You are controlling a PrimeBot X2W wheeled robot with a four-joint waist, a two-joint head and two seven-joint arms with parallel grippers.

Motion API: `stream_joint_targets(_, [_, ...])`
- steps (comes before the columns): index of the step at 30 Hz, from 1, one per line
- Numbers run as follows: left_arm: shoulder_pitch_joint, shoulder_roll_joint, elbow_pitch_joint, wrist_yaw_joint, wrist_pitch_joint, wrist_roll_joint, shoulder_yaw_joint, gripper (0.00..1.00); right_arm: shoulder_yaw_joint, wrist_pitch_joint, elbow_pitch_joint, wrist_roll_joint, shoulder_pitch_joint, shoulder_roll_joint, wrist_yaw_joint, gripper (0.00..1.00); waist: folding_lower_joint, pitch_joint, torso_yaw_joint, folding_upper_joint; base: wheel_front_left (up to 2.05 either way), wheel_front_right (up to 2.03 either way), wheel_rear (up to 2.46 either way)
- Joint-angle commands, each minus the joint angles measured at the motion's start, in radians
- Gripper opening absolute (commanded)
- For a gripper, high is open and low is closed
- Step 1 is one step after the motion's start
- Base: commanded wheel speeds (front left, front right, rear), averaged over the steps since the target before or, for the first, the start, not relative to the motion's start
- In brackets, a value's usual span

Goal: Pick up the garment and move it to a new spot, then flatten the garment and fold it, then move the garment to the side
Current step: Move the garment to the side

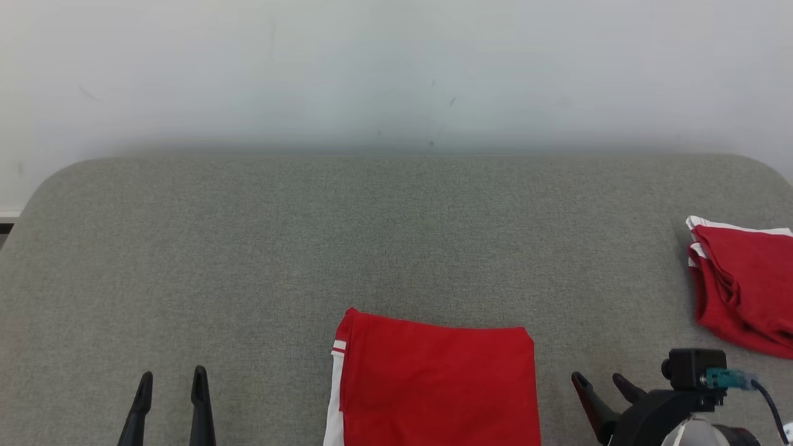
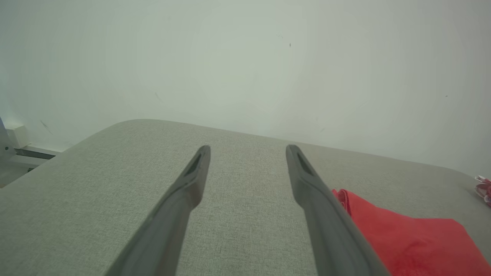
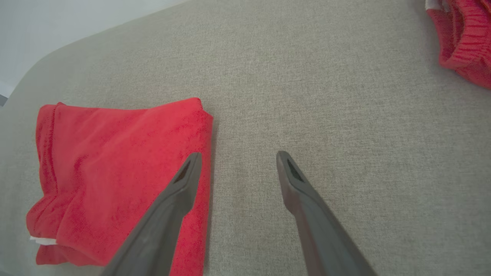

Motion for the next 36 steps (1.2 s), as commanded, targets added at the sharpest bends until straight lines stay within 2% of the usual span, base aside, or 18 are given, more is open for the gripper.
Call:
stream_joint_targets(1, [-0.008,-0.004,-0.007,0.002,-0.003,0.008,0.003,1.00,-0.001,0.068,-0.048,0.000,-0.018,0.000,-0.002,1.00,-0.0001,0.001,0.001,0.0000,0.00,0.00,0.00])
stream_joint_targets(4, [-0.013,-0.004,-0.006,0.002,-0.003,0.007,-0.004,1.00,0.014,0.196,-0.101,-0.011,-0.032,0.000,-0.002,1.00,-0.0001,0.004,0.004,0.0000,0.00,0.00,0.00])
stream_joint_targets(7, [-0.018,-0.005,-0.003,0.002,-0.003,0.001,-0.013,1.00,0.019,0.308,-0.103,-0.027,-0.049,-0.001,-0.002,1.00,-0.0001,0.007,0.013,0.0000,0.00,0.00,0.00])
stream_joint_targets(11, [-0.023,-0.004,0.000,0.002,-0.003,-0.006,-0.029,1.00,0.005,0.374,-0.075,-0.045,-0.065,0.000,-0.002,1.00,-0.0001,0.014,0.037,0.0000,0.00,0.00,0.00])
stream_joint_targets(23, [-0.045,-0.001,0.006,0.002,-0.003,-0.015,-0.048,1.00,-0.005,0.367,0.073,-0.058,-0.127,0.000,-0.002,1.00,-0.0001,0.060,0.092,0.0000,0.00,0.00,0.00])
stream_joint_targets(34, [-0.057,-0.002,0.007,0.002,-0.003,-0.012,-0.052,1.00,0.117,0.339,0.218,-0.034,-0.169,0.005,0.000,1.00,-0.0001,0.080,0.110,0.0000,0.00,0.00,0.00])
stream_joint_targets(35, [-0.058,-0.002,0.006,0.002,-0.003,-0.013,-0.052,1.00,0.130,0.336,0.226,-0.036,-0.171,0.006,0.001,0.62,-0.0001,0.081,0.110,0.0000,0.00,0.00,0.00])
stream_joint_targets(36, [-0.060,-0.003,0.005,0.002,-0.003,-0.014,-0.051,1.00,0.142,0.328,0.228,-0.036,-0.174,0.007,0.001,0.29,-0.0001,0.083,0.109,0.0000,0.00,0.00,0.00])
